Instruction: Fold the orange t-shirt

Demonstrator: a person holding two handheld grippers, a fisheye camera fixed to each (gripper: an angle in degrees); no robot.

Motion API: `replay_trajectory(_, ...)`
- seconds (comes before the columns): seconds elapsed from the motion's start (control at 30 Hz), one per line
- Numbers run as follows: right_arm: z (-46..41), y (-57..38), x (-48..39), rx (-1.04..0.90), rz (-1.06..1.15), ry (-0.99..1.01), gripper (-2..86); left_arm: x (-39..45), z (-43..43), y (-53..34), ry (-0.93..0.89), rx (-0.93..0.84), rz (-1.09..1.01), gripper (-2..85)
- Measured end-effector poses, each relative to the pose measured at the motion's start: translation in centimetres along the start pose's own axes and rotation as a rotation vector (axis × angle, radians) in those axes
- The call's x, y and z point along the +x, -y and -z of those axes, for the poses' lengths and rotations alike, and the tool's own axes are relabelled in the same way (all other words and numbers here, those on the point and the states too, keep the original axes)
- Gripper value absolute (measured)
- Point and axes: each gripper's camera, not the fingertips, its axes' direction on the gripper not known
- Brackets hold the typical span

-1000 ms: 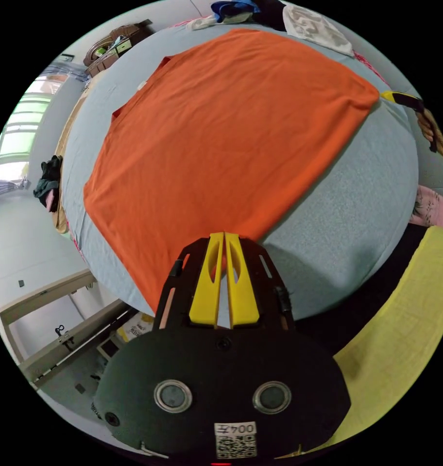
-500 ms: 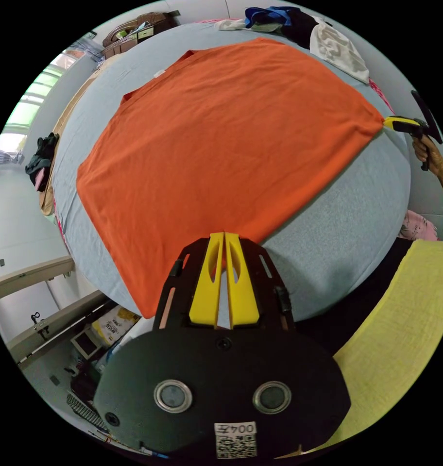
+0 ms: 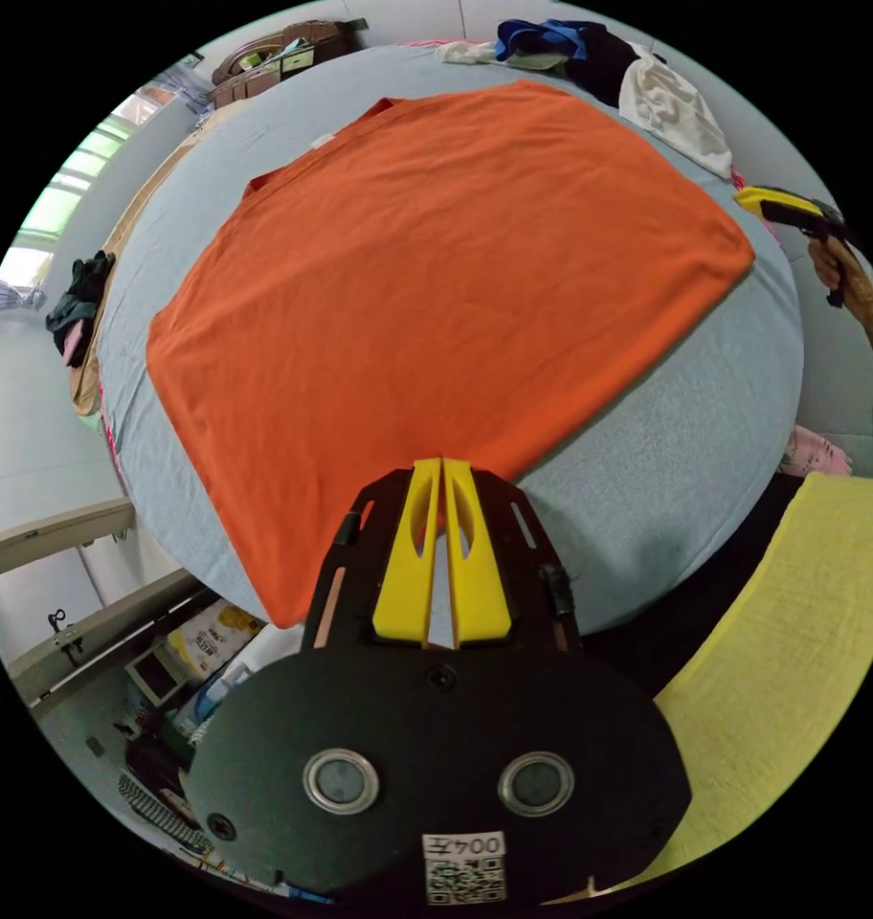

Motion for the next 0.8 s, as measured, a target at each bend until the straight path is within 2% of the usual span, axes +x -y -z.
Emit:
replay_trajectory(0.13,-6.7,3.8,-1.2,-0.144,0.039,-0.070,8.3,-0.6,-0.1,-0.2,-0.018,0.002,0.020,0.4)
replay_trajectory(0.27,-7.5,5.2,-0.8,-0.180,0.020,-0.149,8.9,-1.2,0.0,-0.4,-0.026,0.008,0.030,0.4)
replay_trajectory(0.4,-8.6,7.8,-4.1,-0.200,0.090,-0.114,9.1,-1.9,0.2,-0.8,-0.044,0.020,0.052,0.4)
replay_trajectory(0.5,-12.9,10.1,-7.0,-0.293,0.120,-0.084,9.2,-2.4,0.5,-0.8,-0.053,0.012,0.059,0.4)
replay_trajectory(0.63,-20.6,12.3,-8.9,-0.451,0.097,-0.202,7.9,-2.9,0.9,-0.9,-0.055,0.007,0.057,0.4)
replay_trajectory(0.8,-24.9,14.4,-10.3,-0.467,0.103,-0.280,6.1,-3.8,1.7,-1.5,-0.063,0.027,0.059,0.3)
